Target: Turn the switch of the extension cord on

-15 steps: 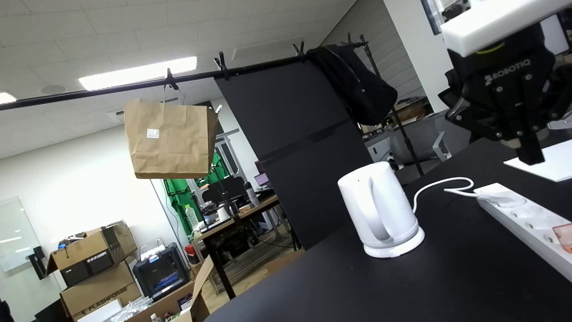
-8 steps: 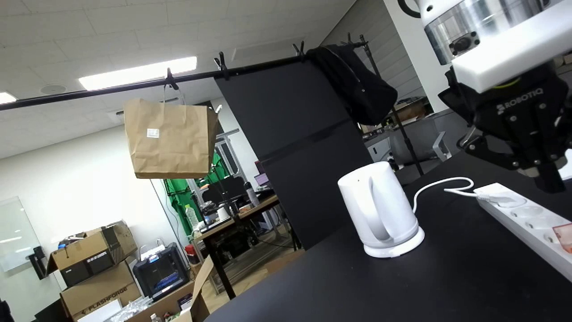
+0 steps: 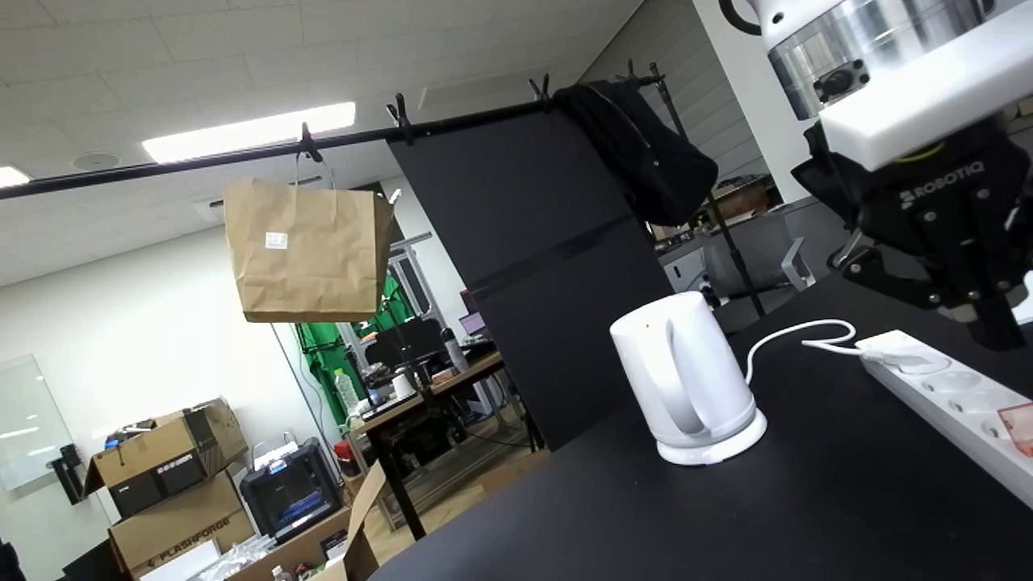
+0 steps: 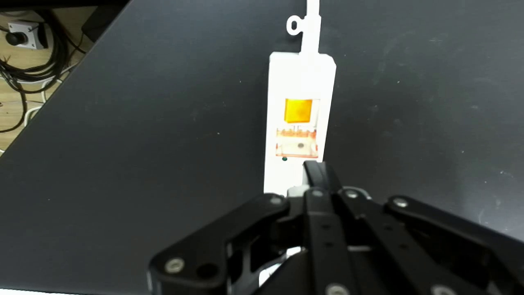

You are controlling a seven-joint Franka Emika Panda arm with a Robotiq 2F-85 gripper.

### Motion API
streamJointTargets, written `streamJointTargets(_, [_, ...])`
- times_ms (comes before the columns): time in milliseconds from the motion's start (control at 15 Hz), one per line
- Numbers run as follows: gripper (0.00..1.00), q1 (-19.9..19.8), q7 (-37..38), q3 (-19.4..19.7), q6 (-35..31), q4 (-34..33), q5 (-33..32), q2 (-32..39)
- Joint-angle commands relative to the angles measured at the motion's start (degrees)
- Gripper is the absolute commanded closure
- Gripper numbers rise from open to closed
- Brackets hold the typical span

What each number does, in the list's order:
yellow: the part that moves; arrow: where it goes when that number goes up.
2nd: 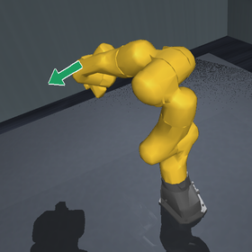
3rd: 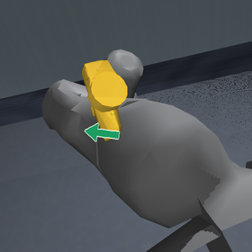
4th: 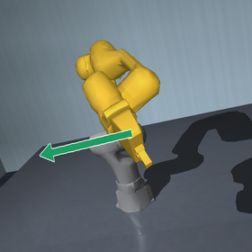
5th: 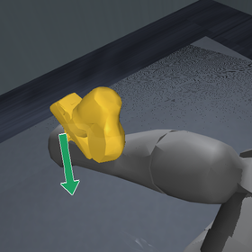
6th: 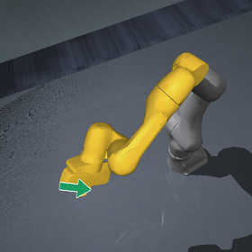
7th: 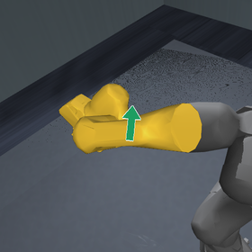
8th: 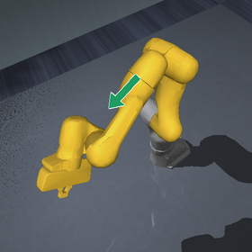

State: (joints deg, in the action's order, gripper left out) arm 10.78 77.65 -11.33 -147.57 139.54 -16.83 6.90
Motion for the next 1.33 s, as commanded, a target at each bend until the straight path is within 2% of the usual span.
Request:
streamJointTargets(0, [0.99,1.33,-0.40,1.33,0.07,0.00,0.45,-0.12])
streamJointTargets(467, [1.00,2.33,0.03,1.74,-0.67,-0.50,1.06,2.96])
streamJointTargets(1267, [1.00,5.31,0.40,5.10,1.58,-4.40,2.31,10.30])
